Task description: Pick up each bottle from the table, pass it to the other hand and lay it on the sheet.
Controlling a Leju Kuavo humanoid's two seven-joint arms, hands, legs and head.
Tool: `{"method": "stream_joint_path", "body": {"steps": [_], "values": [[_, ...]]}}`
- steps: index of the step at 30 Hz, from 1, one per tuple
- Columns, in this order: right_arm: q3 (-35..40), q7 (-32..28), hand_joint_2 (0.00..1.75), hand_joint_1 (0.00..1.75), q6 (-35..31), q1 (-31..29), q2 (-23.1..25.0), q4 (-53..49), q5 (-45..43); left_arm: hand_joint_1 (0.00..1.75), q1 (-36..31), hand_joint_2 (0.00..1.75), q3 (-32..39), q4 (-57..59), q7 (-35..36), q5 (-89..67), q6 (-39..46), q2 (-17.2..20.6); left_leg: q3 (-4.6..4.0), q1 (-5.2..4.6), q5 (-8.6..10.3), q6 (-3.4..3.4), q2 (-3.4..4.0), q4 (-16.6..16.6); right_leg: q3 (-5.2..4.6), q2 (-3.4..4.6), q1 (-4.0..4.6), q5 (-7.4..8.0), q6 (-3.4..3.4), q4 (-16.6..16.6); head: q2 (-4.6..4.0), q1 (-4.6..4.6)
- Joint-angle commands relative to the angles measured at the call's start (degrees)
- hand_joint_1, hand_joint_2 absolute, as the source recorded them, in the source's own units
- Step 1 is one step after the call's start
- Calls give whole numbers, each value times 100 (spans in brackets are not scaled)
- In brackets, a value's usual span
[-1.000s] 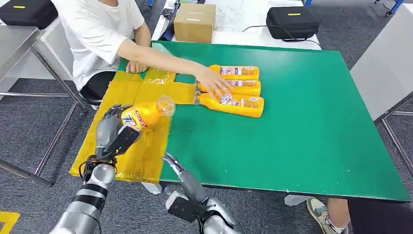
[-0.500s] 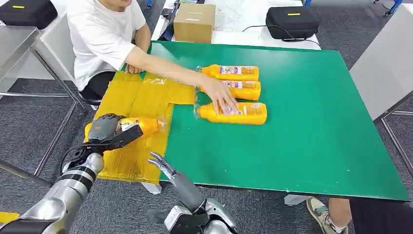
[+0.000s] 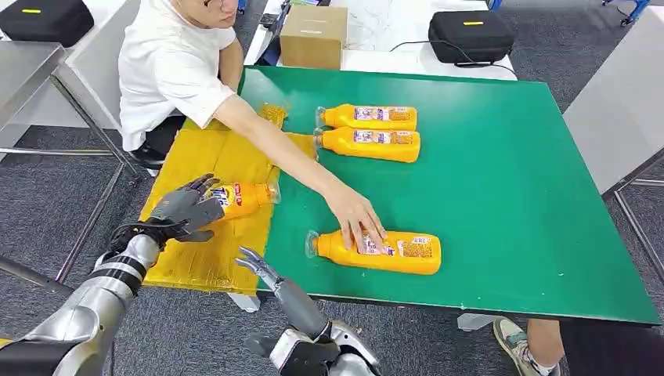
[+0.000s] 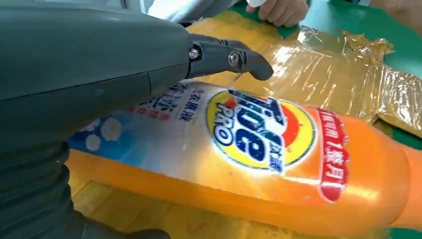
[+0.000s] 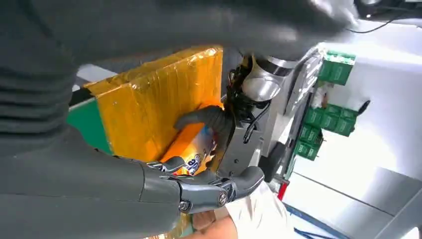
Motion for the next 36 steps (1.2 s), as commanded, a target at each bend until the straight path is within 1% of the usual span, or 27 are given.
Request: {"method": "stream_joint_path", "body": {"steps": [1, 4, 5, 6, 8, 9, 10, 12, 13, 15, 17, 19, 20, 22, 23, 24, 25, 27, 28, 29, 30, 31, 32, 33, 34, 35, 36], "values": [[-4, 2, 0, 0, 122, 9, 80, 377, -40, 0, -317, 175, -340, -2, -89, 250, -190, 121, 21, 5, -9, -5, -3, 0, 23, -3, 5, -10, -6, -2, 0, 0], [12, -35, 0, 0, 115, -6, 96, 440, -4, 0, -251, 175, -252, -296, -163, 581, -92, 141, 23, 9, -12, -6, -7, 5, 27, -8, 9, -14, -8, 1, 0, -2], [-1, -83, 0, 0, 13, 14, 107, 458, 49, 0, -158, 175, 51, -542, -245, 1004, -40, 25, 19, 8, -9, -5, -5, 2, 22, -5, 8, -10, -7, -1, 0, 0], [3, -121, 0, 0, -65, 21, 109, 462, 94, 0, -87, 175, 176, -739, -332, 1202, 10, -50, 31, 9, -15, -7, -1, 2, 32, -1, 9, -15, -10, 0, 0, -2], [22, -146, 0, 0, -99, 27, 103, 450, 116, 0, 50, 175, 199, -1106, -264, 1326, 48, -140, 17, 5, -7, -4, -6, -2, 20, -6, 5, -9, -6, -4, 0, -2], [22, -146, 0, 0, -99, 27, 103, 450, 116, 0, 50, 175, 199, -1106, -264, 1326, 48, -140, 12, 2, -4, -2, -6, -3, 14, -7, 2, -6, -4, -4, 0, 0], [22, -146, 0, 0, -98, 24, 104, 448, 116, 0, 60, 175, 195, -1108, -264, 1326, 47, -144, 30, 6, -13, -4, -7, -2, 34, -8, 6, -16, -8, -4, 0, 0], [22, -146, 0, 0, -98, 23, 104, 447, 116, 0, 66, 175, 196, -1109, -265, 1325, 47, -134, 17, 2, -6, -3, -1, -4, 18, -1, 2, -6, -4, -5, 0, 0], [22, -146, 0, 0, -98, 23, 103, 446, 116, 0, 72, 175, 197, -1107, -266, 1325, 46, -125, 35, 6, -15, -6, -1, -3, 38, -1, 7, -15, -8, -6, 0, 0], [22, -146, 0, 0, -98, 23, 103, 446, 116, 0, 72, 175, 197, -1107, -266, 1325, 46, -125, 17, 1, -5, -3, 1, -4, 17, 1, 2, -6, -4, -4, 0, 0], [22, -146, 0, 0, -98, 23, 103, 446, 116, 0, 72, 175, 197, -1107, -266, 1325, 46, -125, 33, 5, -13, -6, -2, -2, 35, -2, 6, -14, -8, -4, 0, -2], [22, -146, 0, 0, -98, 23, 103, 446, 116, 0, 72, 175, 197, -1107, -266, 1325, 46, -125, 14, 3, -5, -3, -2, -3, 15, -3, 3, -5, -5, -5, 0, 0], [22, -146, 0, 0, -98, 23, 103, 446, 116, 0, 72, 175, 197, -1107, -266, 1325, 46, -125, 30, 6, -11, -5, -4, -3, 32, -4, 6, -13, -8, -5, 0, -2], [1, -212, 0, 0, -547, 50, 113, 418, 308, 0, 124, 175, 725, -1433, -488, 2140, 3, -438, 14, 2, -4, -2, 0, -4, 14, 0, 2, -4, -4, -5, 0, 0], [-12, -219, 0, 0, -698, 57, 121, 401, 317, 0, 200, 175, 999, -1779, -497, 2643, -91, -658, 27, 4, -12, -4, -1, -1, 29, -1, 5, -12, -7, -3, 0, 0], [-16, -216, 0, 0, -784, 61, 121, 380, 301, 0, 321, 175, 1111, -2263, -341, 3019, -110, -823, 22, 4, -9, -3, -12, -1, 27, -12, 5, -12, -5, -4, 0, -2], [-25, -229, 175, 0, -1014, 67, 123, 365, 376, 0, 379, 175, 1382, -2566, -193, 3706, -265, -1034, 8, 3, -4, -1, -16, 0, 14, -17, 3, -8, -3, -3, 0, -2], [-14, -206, 175, 0, -1228, 69, 94, 326, 456, 0, 498, 175, 1418, -3009, 7, 4482, -414, -1160, 14, 6, -9, -1, -25, 4, 24, -26, 6, -15, -3, -3, 0, -2], [-8, -161, 175, 0, -1501, 86, 24, 231, 674, 0, 602, 175, 1332, -3197, 118, 4855, -552, -1140, 7, 1, -4, 0, -16, 1, 13, -16, 1, -8, -2, -4, 0, 0], [-37, -119, 175, 0, -1658, 97, -61, 122, 783, 0, 691, 175, 1303, -3306, 133, 5032, -633, -1127, 23, 6, -14, -1, -17, 4, 32, -16, 6, -17, -4, -4, 0, 0], [-151, -39, 175, 0, -1767, 146, -168, -54, 812, 0, 817, 175, 1263, -3445, 132, 5073, -607, -1115, 24, 1, -13, -1, -5, 1, 29, -4, 2, -13, -3, -6, 0, 0], [-309, 217, 175, 0, -2087, 195, -379, -291, 1185, 0, 1055, 175, 1242, -3705, 119, 5131, -559, -1120, 19, -2, -9, 0, 0, -4, 22, 1, -1, -7, -2, -8, 0, 0], [-461, 404, 175, 0, -2188, 249, -559, -483, 1405, 0, 1270, 175, 1247, -3952, 103, 5201, -539, -1149, 36, 0, -17, -2, 2, -4, 39, 4, 1, -14, -5, -10, 0, -2], [-756, 1042, 175, 0, -2473, 295, -874, -605, 2233, 0, 1667, 175, 1302, -4443, 63, 5288, -375, -1244, 31, -3, -13, 0, 0, -7, 34, 1, -2, -11, -3, -12, 0, -2], [-1008, 1286, 175, 0, -2578, 296, -1092, -639, 2657, 0, 1938, 175, 1295, -4797, 47, 5331, -332, -1306, 23, -5, -7, 0, -2, -10, 25, -1, -4, -6, -2, -14, 0, -2], [-1330, 1585, 175, 0, -2711, 309, -1282, -647, 3054, 0, 2235, 175, 1309, -5154, 55, 5443, -322, -1400, 50, -5, -14, 2, -1, -18, 52, 0, -4, -12, -1, -26, 0, -4], [-1758, 1726, 175, 0, -2675, 288, -1485, -621, 3233, 0, 2601, 175, 1278, -5582, 74, 5526, -271, -1529, 40, -8, -10, 4, -1, -19, 44, 0, -7, -7, 3, -29, 0, -4]]}}
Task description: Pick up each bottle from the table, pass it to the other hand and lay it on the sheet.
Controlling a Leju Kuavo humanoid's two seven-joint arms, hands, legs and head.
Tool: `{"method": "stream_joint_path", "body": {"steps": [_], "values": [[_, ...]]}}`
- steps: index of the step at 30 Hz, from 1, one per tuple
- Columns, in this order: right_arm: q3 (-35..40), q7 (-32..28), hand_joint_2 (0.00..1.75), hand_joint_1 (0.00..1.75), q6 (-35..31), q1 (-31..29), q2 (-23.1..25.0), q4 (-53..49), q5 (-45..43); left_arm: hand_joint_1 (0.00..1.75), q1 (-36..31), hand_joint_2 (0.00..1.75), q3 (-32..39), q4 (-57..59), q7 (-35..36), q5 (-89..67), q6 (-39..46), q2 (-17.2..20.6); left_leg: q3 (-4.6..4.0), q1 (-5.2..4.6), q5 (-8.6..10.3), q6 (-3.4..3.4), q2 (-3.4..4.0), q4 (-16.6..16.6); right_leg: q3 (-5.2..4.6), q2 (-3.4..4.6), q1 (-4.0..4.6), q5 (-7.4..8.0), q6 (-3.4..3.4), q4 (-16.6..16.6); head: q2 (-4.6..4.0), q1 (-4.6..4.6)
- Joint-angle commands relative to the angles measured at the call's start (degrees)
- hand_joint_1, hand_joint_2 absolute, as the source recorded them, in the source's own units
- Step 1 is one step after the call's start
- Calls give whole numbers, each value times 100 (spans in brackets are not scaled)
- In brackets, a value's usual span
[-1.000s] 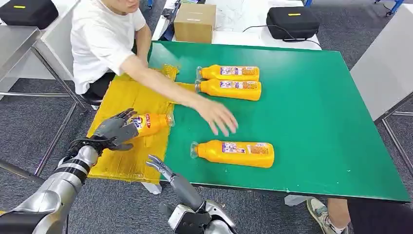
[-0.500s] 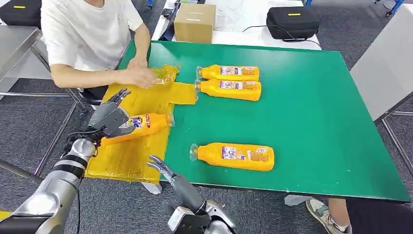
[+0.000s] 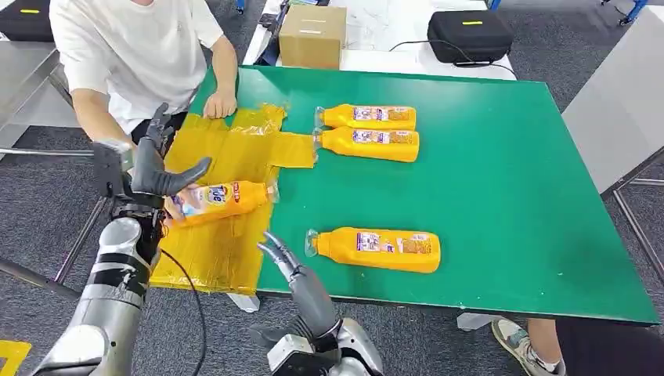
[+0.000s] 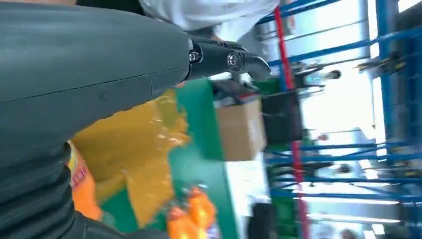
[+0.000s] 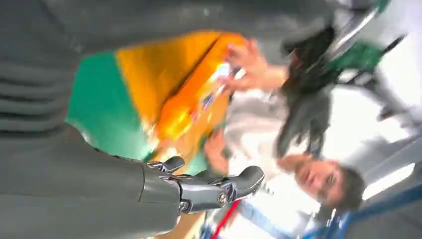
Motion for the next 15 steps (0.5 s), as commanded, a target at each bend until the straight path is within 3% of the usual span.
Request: {"method": "stream_joint_path", "body": {"steps": [1, 6, 9, 11, 15], "values": [[-1955, 1599, 175, 0, -640, 181, -1538, -570, 2254, 0, 2031, 175, 219, -2799, 33, 455, 290, -735, 33, -6, -8, 5, 2, -17, 34, 2, -6, -5, 3, -20, 0, -2], [-3142, 1925, 175, 0, -232, 147, -1751, -514, 2947, 0, 2884, 175, -100, -3590, -281, 496, 719, -990, 23, -14, -19, 9, 2, 0, 28, 3, -13, -11, 5, -15, 0, 2], [-3296, 2036, 175, 0, 55, 52, -1821, -256, 3115, 0, 2942, 175, -273, -3547, -275, 409, 908, -991, 19, -20, -22, 14, -7, 1, 27, -7, -16, -13, 1, -14, 0, 2], [-3506, 1773, 175, 0, 409, 7, -1712, -233, 2350, 0, 3014, 175, -540, -3647, -611, -29, 931, -900, 7, -25, -15, 15, -7, -2, 12, -7, -19, -6, 1, -14, 0, 0], [-3345, 2085, 175, 0, 678, -257, -1863, 270, 2791, 0, 3068, 175, -926, -3840, -575, -126, 727, -848, 22, -18, -25, 12, 1, 4, 29, 1, -10, -11, -3, -12, 0, -2]]}}
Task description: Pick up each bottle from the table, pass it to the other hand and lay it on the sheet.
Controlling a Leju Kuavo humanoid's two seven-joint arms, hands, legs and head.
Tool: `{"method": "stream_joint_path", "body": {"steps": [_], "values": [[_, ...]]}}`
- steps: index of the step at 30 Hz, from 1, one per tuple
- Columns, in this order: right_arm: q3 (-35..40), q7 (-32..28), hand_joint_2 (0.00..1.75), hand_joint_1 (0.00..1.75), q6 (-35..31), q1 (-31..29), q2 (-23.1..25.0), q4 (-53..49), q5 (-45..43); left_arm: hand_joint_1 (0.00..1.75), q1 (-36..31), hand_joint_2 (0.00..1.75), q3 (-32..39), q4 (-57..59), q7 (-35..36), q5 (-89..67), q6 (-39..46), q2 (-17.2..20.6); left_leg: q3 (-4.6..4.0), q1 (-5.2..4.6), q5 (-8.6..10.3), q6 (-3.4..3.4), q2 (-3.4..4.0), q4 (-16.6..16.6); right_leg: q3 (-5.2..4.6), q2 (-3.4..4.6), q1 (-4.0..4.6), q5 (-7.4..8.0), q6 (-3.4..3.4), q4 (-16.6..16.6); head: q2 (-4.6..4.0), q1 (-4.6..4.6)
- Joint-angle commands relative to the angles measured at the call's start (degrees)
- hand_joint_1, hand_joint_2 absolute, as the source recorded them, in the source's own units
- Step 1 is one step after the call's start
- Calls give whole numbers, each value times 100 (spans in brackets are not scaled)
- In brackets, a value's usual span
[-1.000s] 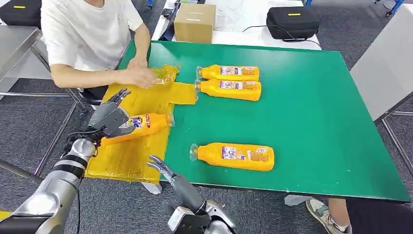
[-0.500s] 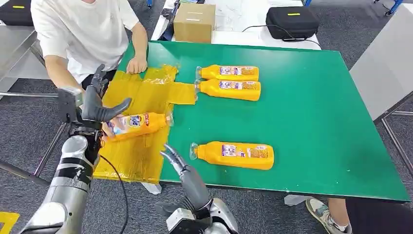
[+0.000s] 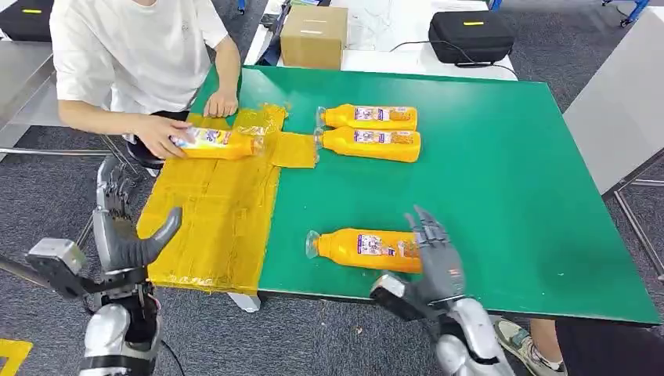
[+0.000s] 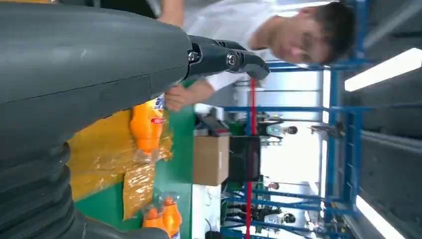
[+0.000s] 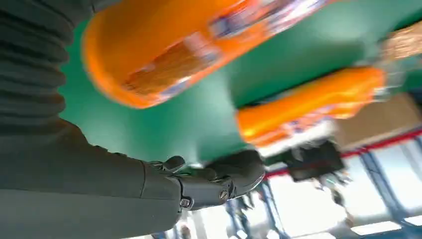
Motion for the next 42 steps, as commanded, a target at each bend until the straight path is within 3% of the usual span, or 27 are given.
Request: {"method": "stream_joint_path", "body": {"steps": [1, 10, 23, 31, 33, 39, 42], "values": [[-482, 197, 175, 0, 572, -544, -290, 919, 162, 0, 335, 175, -881, -633, -138, -359, -191, -12, 16, 3, -7, -4, 1, -2, 16, 2, 3, -6, -5, -2, 0, -2], [-324, 92, 175, 0, 1018, -1624, 73, 2875, -134, 0, 104, 175, -1133, -249, -4, -47, -449, -4, 28, 11, -3, -4, 14, -6, 25, 15, 7, 1, -6, -5, 0, -4], [283, 103, 175, 0, 882, -2334, 287, 3659, 121, 0, -107, 175, -1216, -34, 8, -5, -541, -4, 18, 8, 4, 0, 10, -4, 15, 10, 4, 5, 0, 1, 0, -4], [293, 109, 175, 0, 880, -2341, 294, 3666, 124, 0, -101, 175, -1212, -37, 6, -1, -549, 4, 28, 9, 0, -1, 3, -4, 27, 3, 5, -2, -1, 0, 0, -4], [577, 227, 175, 0, 550, -2443, 260, 3742, 478, 0, -126, 175, -1208, -24, -6, 2, -584, 6, 36, 9, -2, -2, 4, -7, 34, 4, 5, -4, -3, -1, 0, -4], [969, 418, 175, 0, 425, -2706, 270, 4025, 1019, 0, -163, 175, -1153, 22, -3, 66, -658, -13, 30, 9, -1, -3, 11, 0, 27, 11, 5, -1, -3, 5, 0, -4], [1026, 277, 175, 0, 718, -2765, 177, 4272, 989, 0, -151, 175, -1248, 62, -8, 4, -652, -22, 18, 7, 7, 1, -1, -5, 18, -2, 3, 3, 2, 0, 0, -4]]}}
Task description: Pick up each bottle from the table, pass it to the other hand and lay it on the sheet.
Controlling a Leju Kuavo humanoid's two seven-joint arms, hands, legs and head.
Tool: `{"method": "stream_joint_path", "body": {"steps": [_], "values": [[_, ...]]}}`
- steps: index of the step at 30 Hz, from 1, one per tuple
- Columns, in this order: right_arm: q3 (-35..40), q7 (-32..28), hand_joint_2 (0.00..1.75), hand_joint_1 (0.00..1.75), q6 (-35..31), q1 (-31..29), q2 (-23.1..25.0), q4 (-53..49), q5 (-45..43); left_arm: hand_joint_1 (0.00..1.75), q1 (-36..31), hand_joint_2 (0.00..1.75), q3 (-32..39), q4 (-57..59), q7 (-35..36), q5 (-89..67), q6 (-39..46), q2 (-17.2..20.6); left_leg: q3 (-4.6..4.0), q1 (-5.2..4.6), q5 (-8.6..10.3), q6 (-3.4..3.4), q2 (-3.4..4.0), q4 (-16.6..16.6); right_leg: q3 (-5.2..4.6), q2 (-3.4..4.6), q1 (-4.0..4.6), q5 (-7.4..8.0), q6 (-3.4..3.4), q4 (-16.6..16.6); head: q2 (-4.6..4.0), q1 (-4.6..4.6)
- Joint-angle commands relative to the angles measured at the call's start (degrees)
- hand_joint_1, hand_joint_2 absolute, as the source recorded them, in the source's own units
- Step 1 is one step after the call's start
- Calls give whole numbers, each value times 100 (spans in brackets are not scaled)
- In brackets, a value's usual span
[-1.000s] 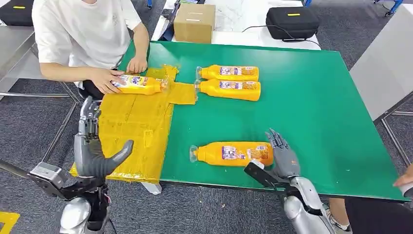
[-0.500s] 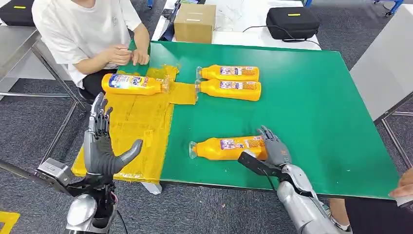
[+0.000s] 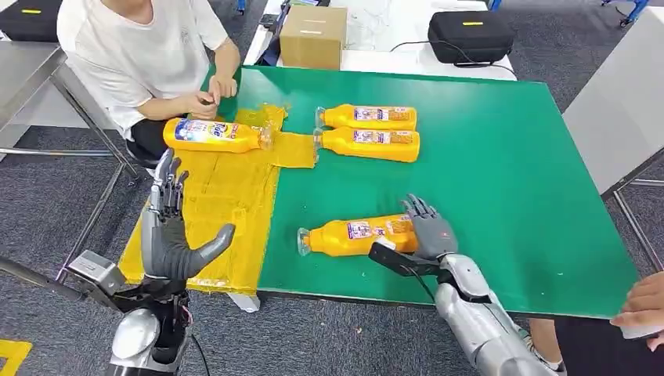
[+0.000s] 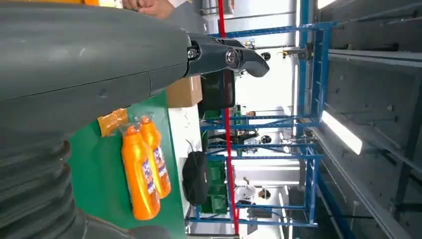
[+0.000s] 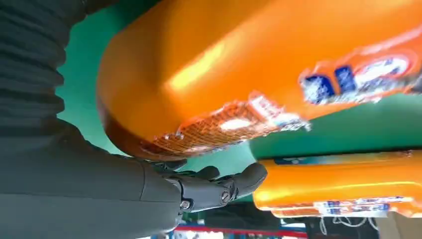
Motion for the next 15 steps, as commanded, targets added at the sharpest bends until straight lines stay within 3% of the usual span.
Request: {"method": "stream_joint_path", "body": {"steps": [1, 5, 12, 13, 14, 15], "values": [[640, -100, 175, 0, 218, -549, -98, 1021, 209, 0, -218, 175, -69, 431, 8, -23, -26, 51, 27, 3, -6, -6, -2, -4, 28, -1, 3, -7, -8, -5, 0, 0], [1121, -69, 175, 0, -347, -871, -211, 1205, 798, 0, -346, 175, -100, 504, -19, -28, 9, 78, 33, 2, -7, -5, -2, -2, 31, -2, 3, -8, -7, -3, 0, 0], [933, -139, 175, 0, 457, -934, -88, 1489, 373, 0, -398, 175, -109, 619, 15, 8, -10, 115, 30, 1, -3, -5, -4, -4, 31, -2, 2, -4, -5, -4, 0, 0], [941, -63, 175, 42, 645, -986, -69, 1609, 350, 0, -376, 175, -102, 598, 17, 3, 2, 117, 37, 2, -6, -6, -2, -5, 38, -2, 2, -7, -6, -6, 0, 2], [994, -18, 175, 127, 783, -1039, -61, 1676, 381, 0, -359, 175, -88, 582, 17, -12, 18, 138, 29, 1, -3, -4, -3, -5, 29, -2, 1, -3, -4, -4, 0, 0], [994, -18, 175, 127, 783, -1039, -61, 1676, 381, 0, -359, 175, -88, 582, 17, -12, 18, 138, 34, 1, -5, -5, -3, -5, 34, -2, 2, -5, -5, -5, 0, 0]]}}
